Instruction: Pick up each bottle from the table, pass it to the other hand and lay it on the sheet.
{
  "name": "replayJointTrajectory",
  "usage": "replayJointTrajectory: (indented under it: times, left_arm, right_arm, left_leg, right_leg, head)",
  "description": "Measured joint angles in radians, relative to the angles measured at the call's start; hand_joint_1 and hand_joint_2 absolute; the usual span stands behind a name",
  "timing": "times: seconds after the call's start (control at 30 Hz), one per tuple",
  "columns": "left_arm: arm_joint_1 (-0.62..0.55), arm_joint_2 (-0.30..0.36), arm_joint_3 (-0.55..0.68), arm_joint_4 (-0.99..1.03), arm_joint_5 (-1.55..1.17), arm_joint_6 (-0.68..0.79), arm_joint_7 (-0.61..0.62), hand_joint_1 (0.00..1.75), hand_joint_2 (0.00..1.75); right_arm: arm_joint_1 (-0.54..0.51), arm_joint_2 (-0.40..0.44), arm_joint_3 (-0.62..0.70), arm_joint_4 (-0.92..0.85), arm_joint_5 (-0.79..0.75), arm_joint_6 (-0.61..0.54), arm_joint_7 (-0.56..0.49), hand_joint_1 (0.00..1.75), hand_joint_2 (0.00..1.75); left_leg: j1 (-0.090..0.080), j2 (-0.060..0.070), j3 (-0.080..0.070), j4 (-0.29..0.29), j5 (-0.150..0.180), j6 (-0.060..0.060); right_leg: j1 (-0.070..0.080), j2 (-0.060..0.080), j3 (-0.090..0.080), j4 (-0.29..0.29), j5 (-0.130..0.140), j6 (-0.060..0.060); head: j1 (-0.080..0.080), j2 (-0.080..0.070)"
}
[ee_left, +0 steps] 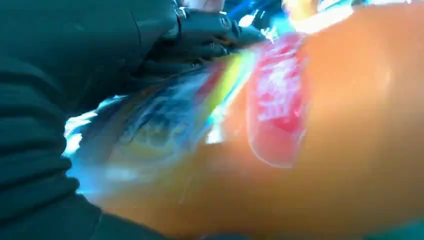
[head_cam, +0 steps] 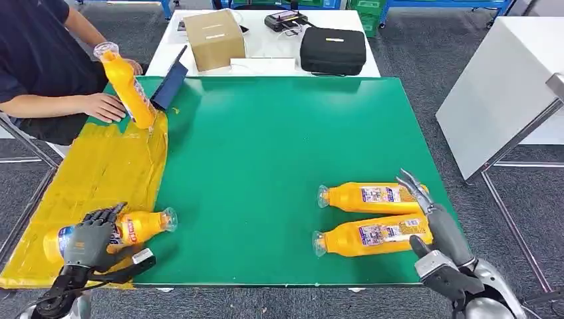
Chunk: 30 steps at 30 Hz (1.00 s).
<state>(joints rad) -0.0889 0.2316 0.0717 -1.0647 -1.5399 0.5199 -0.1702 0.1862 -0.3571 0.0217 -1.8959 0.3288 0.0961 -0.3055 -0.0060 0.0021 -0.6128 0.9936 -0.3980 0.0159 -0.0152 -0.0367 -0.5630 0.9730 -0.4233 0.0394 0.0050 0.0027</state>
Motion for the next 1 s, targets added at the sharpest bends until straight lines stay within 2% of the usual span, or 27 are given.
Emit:
replayJointTrajectory:
  times: [0.03,0.17,0.33,0.47,0.7,0.8,0.93,1.0]
  left_arm:
    - [0.000,0.002,-0.005,0.002,0.011,-0.005,-0.013,0.00,0.00]
    - [0.006,0.014,-0.030,0.001,0.080,-0.032,-0.079,0.00,0.00]
    - [0.021,0.037,-0.037,-0.032,0.193,-0.092,-0.164,0.00,0.00]
    - [0.038,0.066,-0.040,-0.067,0.302,-0.156,-0.240,0.00,0.00]
    - [0.077,0.060,-0.027,-0.150,0.582,-0.231,-0.400,0.00,0.00]
    - [0.079,0.030,0.004,-0.210,0.822,-0.337,-0.495,0.00,0.00]
    - [0.035,-0.047,0.095,-0.309,1.278,-0.639,-0.493,0.00,0.00]
    - [0.010,-0.080,0.139,-0.346,1.398,-0.737,-0.486,0.00,0.00]
  right_arm:
    - [-0.007,-0.001,0.001,0.001,0.002,0.000,0.002,0.00,1.75]
    - [-0.020,-0.021,0.009,0.006,0.032,0.006,0.025,0.00,1.75]
    - [-0.001,-0.109,0.013,0.006,0.095,0.060,0.095,0.00,1.75]
    - [0.009,-0.168,0.015,0.008,0.114,0.083,0.111,0.00,1.75]
    - [0.039,-0.245,0.019,0.006,0.125,0.094,0.146,0.00,1.75]
    - [0.081,-0.289,0.005,-0.010,0.114,0.109,0.175,0.00,1.75]
    - [0.134,-0.352,-0.035,-0.027,0.110,0.150,0.209,0.00,1.75]
    - [0.156,-0.375,-0.044,-0.029,0.114,0.154,0.219,0.00,1.75]
  left_leg:
    - [0.000,0.000,0.000,0.000,0.000,0.000]
    - [-0.001,-0.002,-0.001,0.000,0.001,0.001]
    - [-0.002,-0.002,-0.002,0.000,0.001,0.002]
    - [-0.002,-0.002,-0.002,0.000,0.000,0.001]
    - [-0.002,-0.002,-0.003,0.000,0.001,0.001]
    - [-0.002,-0.002,-0.005,0.001,0.001,0.002]
    - [-0.002,-0.002,-0.007,0.001,0.001,0.002]
    - [-0.002,-0.002,-0.007,0.001,0.001,0.002]
  right_leg:
    - [0.000,0.000,0.000,0.000,0.000,0.000]
    - [-0.001,-0.002,0.000,0.000,0.000,0.000]
    - [-0.002,-0.002,0.000,0.000,0.000,0.001]
    - [-0.002,-0.002,0.000,0.000,0.000,0.001]
    - [-0.002,-0.002,-0.003,0.000,0.000,0.001]
    - [-0.002,-0.002,-0.005,0.000,0.000,0.001]
    - [-0.002,-0.002,-0.006,0.000,0.001,0.003]
    - [-0.002,-0.002,-0.005,0.000,0.001,0.003]
  head:
    - [0.000,0.000]
    - [0.000,0.000]
    - [0.000,0.000]
    - [0.000,0.000]
    - [0.000,0.000]
    - [0.000,0.000]
    - [0.000,0.000]
    - [0.000,0.000]
